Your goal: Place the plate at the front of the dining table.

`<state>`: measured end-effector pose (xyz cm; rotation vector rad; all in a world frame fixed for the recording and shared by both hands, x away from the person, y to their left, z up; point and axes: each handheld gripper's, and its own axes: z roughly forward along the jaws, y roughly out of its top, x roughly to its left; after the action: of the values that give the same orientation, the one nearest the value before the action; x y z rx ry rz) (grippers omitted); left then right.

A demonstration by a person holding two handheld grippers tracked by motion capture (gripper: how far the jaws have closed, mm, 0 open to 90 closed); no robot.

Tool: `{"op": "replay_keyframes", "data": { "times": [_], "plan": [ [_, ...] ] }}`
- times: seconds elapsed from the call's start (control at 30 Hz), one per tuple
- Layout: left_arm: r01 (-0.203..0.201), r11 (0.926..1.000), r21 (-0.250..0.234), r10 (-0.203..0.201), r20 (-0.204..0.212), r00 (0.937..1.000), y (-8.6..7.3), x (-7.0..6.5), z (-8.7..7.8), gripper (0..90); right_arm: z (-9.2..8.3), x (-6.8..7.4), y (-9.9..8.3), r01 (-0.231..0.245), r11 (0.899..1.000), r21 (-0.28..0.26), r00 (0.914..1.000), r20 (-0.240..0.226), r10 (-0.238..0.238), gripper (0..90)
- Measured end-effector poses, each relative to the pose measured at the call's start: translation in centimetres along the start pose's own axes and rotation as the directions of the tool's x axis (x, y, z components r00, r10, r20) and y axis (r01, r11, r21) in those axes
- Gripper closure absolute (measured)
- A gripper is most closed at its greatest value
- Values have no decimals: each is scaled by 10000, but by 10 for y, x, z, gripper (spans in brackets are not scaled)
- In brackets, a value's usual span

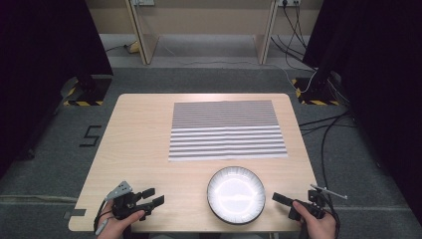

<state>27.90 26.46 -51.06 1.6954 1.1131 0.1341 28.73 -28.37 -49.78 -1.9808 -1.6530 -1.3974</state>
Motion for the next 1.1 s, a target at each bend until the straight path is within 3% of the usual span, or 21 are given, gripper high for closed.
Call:
{"op": "replay_keyframes", "data": {
  "times": [0.37, 0.6, 0.97, 1.1],
  "plan": [
    [34, 10000, 40, -34, 68, 10000, -3, -1, 2, 387, 4, 21, 8, 555, 9985, 5, 9979, 326, -555, 642],
    [48, 10000, 82, -49, 30, 10000, -3, -1, 2, 387, 14, 38, 13, 985, 9947, 291, 9938, 480, -998, 754],
    [28, 10000, 50, -28, 18, 10000, -3, -1, 2, 387, 22, 42, 15, 1169, 9913, 604, 9898, 753, -1213, 804],
    [-9, 10000, 43, 9, 51, 10000, 0, -4, 4, 387, 26, 43, 15, 1375, 9863, 916, 9841, 1000, -1465, 845]
  ]
}}
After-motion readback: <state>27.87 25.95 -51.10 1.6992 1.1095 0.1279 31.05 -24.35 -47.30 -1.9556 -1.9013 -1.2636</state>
